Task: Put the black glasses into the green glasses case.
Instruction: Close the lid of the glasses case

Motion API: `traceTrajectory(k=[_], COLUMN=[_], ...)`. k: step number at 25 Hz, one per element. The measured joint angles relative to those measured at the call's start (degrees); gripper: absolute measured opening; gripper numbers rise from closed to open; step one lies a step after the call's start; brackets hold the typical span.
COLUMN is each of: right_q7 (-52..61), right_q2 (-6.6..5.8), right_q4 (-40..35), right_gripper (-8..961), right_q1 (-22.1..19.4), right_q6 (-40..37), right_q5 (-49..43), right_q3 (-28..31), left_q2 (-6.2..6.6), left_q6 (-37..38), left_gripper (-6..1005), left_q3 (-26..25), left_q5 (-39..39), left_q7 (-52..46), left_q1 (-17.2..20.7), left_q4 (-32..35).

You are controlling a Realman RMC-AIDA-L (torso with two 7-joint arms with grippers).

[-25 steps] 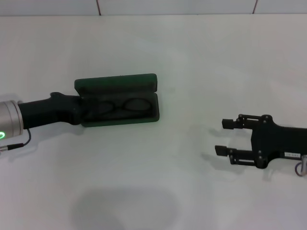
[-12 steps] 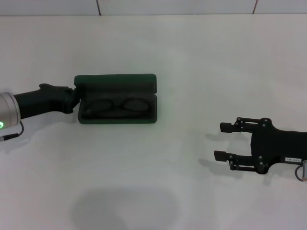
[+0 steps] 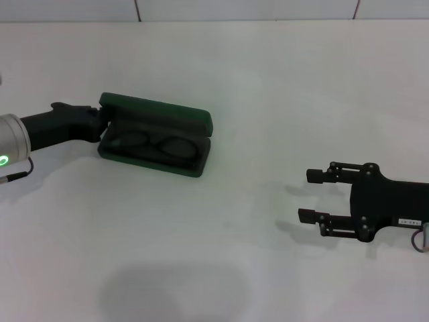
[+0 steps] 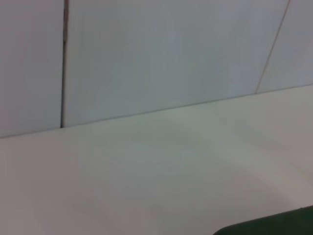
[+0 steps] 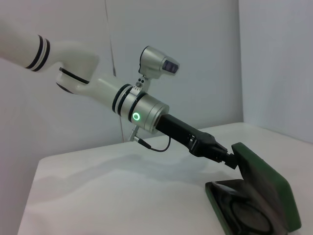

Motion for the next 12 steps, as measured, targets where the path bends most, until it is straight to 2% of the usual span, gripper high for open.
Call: traceTrajectory(k=[5,8,12], right_q7=[-0.03,-0.71,-2.0], right_q2=[-0.12,-0.14,-0.05], right_q4=[0.11,0.95,2.63], right_gripper=[676,676,676], right_q1=[-0.36,-0.48,-0.46], right_q6=[0.15,0.46,1.0], right_q5=[0.72,0.78,0.84], right_q3=[0.5,1.72,3.88], left_q2=[0.04,0.38,0.91], left_q6=[0.16,3.74,10.07], left_gripper=[5,5,5], left_q3=[0.0,0.09,0.48], left_q5=[-2.36,-2.84,-2.18], left_q7=[-0.75,-4.15,-13.35], left_q1=[0.44,1.4,3.21], left_q4=[0.03,0.53,3.07])
